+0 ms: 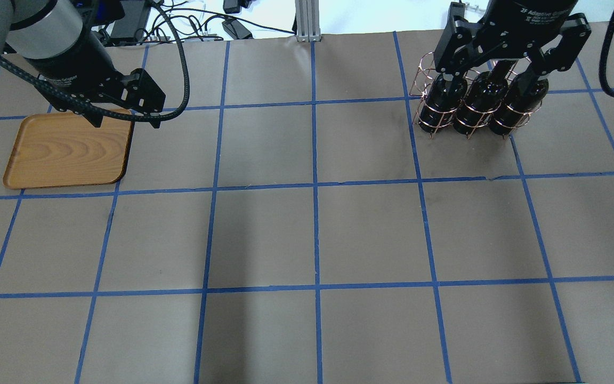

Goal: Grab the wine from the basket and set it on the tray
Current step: 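Lower the right gripper over the wine bottles in the copper rack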

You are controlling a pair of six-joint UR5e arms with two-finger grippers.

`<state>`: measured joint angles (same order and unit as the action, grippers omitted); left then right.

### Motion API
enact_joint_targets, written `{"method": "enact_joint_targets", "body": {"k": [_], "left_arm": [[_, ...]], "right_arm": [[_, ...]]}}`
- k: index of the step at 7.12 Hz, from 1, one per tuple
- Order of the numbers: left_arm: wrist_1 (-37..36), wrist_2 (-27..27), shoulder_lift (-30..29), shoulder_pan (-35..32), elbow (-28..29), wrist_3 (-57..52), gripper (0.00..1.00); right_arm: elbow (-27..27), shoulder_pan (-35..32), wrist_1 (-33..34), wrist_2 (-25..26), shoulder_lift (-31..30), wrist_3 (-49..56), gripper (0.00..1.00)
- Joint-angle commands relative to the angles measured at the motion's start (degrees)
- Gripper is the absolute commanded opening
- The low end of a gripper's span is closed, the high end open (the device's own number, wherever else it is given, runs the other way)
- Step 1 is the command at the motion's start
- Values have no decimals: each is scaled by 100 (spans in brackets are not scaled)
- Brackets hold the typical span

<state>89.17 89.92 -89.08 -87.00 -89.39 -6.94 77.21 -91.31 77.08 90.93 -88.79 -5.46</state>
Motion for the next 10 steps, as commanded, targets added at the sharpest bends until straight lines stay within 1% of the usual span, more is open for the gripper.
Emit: {"method": "enact_joint_targets", "body": {"k": [1, 4, 5, 6, 7, 8, 9, 10], "left_arm": [[-39, -1, 13, -1, 0, 9, 100], [-40, -18, -4, -10, -9, 0, 100], [-196, -27, -13, 34, 0, -26, 100], [-372, -36, -39, 138, -9, -9, 100], [-391, -70, -40, 174, -9, -9, 100], [-409, -79, -57, 166, -52, -9, 100], [-435, -71, -22, 166, -105, 0, 100], [-435, -71, -13, 157, -114, 0, 100]], "right_arm": [[5, 0, 9, 12, 2, 2, 100], [-39, 148, 131, 12, 90, 281, 100], [-65, 158, 498, 30, 238, 309, 100], [-74, 175, 823, 108, 544, 466, 100], [-74, 306, 1209, 352, 904, 763, 100], [-66, 647, 1326, 285, 1125, 1271, 100], [-57, 972, 1684, 163, 1327, 1572, 100], [-57, 1088, 1844, 170, 1521, 1836, 100]]}}
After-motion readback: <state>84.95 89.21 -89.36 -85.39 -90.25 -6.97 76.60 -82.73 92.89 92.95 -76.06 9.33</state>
